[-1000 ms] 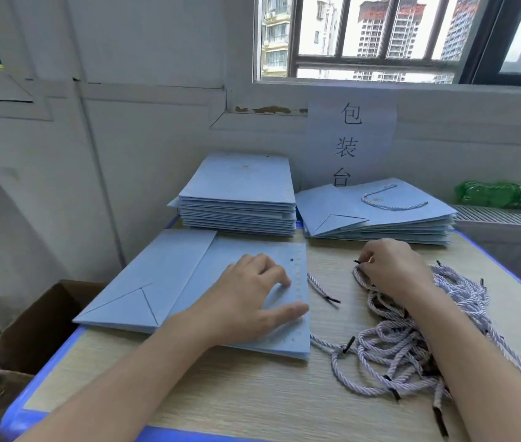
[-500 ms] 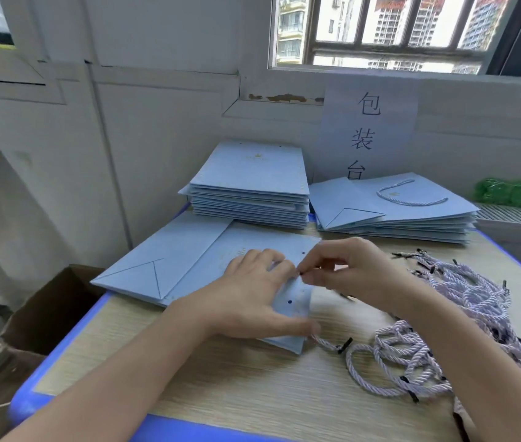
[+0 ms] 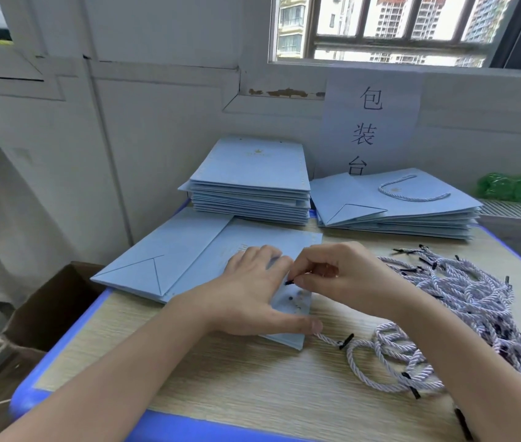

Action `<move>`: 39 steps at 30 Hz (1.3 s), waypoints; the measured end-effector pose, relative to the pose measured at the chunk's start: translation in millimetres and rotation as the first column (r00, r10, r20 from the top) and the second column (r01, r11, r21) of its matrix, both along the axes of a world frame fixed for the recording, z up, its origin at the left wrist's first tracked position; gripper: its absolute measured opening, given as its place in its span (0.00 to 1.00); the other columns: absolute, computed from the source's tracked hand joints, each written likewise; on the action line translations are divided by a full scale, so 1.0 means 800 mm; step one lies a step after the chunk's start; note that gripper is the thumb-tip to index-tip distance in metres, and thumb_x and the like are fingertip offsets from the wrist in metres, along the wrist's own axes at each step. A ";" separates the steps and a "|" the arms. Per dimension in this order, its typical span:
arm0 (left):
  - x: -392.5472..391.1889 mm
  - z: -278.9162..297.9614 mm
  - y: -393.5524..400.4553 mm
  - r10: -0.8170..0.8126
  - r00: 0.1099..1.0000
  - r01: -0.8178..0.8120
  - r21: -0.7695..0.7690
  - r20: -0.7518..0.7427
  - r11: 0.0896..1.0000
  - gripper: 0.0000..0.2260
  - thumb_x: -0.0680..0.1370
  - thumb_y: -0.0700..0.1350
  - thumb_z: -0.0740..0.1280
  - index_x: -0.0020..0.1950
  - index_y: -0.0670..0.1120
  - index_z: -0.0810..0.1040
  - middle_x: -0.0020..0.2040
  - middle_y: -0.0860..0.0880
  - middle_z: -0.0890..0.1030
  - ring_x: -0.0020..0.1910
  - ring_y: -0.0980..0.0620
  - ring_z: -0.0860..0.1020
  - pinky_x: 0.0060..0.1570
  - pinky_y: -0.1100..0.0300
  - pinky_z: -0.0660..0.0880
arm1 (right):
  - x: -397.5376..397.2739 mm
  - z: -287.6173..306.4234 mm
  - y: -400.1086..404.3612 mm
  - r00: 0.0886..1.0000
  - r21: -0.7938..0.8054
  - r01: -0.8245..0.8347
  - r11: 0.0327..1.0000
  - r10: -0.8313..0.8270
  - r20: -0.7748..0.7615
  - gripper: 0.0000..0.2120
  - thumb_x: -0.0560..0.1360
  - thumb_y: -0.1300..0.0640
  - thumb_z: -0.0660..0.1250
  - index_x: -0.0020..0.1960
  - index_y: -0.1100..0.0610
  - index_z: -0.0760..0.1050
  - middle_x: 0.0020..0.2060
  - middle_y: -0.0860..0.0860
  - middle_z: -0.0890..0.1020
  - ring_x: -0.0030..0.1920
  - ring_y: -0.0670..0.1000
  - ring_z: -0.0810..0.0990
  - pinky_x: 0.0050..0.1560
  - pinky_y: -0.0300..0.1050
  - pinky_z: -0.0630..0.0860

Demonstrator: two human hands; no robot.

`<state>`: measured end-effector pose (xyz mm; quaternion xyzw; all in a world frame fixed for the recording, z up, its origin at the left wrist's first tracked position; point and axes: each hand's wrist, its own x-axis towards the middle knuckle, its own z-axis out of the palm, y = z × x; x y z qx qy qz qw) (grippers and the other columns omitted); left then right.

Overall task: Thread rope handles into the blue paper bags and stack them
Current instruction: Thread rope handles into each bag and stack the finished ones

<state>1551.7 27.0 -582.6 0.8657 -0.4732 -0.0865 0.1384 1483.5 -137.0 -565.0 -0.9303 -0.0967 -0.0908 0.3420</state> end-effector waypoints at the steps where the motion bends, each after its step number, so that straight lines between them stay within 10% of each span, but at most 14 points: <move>1: 0.000 -0.001 0.000 -0.002 1.000 0.002 -0.003 0.002 1.000 0.32 0.70 0.70 0.62 0.68 0.55 0.62 0.70 0.55 0.56 0.69 0.57 0.52 0.71 0.56 0.49 | 0.000 0.001 0.000 1.000 0.008 0.005 1.000 -0.005 0.000 0.12 0.72 0.63 0.69 0.39 0.46 0.79 0.31 0.41 0.78 0.32 0.41 0.72 0.36 0.31 0.67; 39: 0.002 0.005 -0.006 0.082 0.978 -0.108 -0.130 -0.190 0.986 0.21 0.67 0.60 0.71 0.49 0.52 0.65 0.54 0.54 0.65 0.60 0.56 0.64 0.57 0.59 0.67 | 0.000 -0.001 0.013 0.997 -0.039 -0.029 0.999 0.026 -0.073 0.09 0.74 0.65 0.67 0.47 0.54 0.82 0.34 0.41 0.77 0.34 0.36 0.74 0.38 0.28 0.66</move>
